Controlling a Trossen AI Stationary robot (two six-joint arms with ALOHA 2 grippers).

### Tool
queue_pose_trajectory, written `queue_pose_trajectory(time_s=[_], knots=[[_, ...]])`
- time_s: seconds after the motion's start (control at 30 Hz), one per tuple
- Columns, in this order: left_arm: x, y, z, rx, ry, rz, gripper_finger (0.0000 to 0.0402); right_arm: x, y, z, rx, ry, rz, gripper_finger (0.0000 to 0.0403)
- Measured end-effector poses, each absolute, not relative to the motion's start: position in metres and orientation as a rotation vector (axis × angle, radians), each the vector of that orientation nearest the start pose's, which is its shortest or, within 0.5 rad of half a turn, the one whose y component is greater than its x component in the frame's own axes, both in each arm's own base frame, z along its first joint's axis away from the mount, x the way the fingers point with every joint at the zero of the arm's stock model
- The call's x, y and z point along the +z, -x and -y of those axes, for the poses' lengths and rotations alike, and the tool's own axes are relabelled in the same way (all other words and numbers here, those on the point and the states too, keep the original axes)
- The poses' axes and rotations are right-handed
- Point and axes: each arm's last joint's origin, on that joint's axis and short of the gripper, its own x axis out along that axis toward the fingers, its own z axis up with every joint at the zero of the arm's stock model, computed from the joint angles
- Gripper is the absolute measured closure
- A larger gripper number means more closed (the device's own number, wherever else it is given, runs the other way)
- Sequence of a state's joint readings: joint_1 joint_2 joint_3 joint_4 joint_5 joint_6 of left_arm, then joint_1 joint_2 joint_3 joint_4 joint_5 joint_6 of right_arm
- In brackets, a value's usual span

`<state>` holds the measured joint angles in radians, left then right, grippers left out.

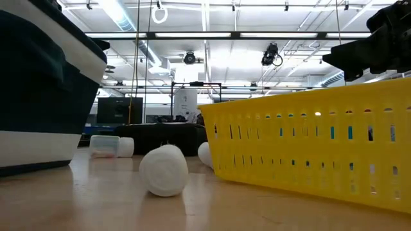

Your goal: Pick & place medical supplies in basket/bin

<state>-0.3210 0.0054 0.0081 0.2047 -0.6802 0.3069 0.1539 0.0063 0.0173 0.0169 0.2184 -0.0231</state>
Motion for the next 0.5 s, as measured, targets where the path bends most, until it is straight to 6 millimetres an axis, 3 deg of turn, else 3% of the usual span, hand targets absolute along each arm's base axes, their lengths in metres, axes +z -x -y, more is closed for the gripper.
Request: queue_pose_trajectory(time_s=[0.5], knots=[[0.1848,-0.0902,0.0108,0.383,-0.207,0.131,0.0402,0.1705,-0.0961,-0.0086,-0.065,0.018,0.027,0.0242]])
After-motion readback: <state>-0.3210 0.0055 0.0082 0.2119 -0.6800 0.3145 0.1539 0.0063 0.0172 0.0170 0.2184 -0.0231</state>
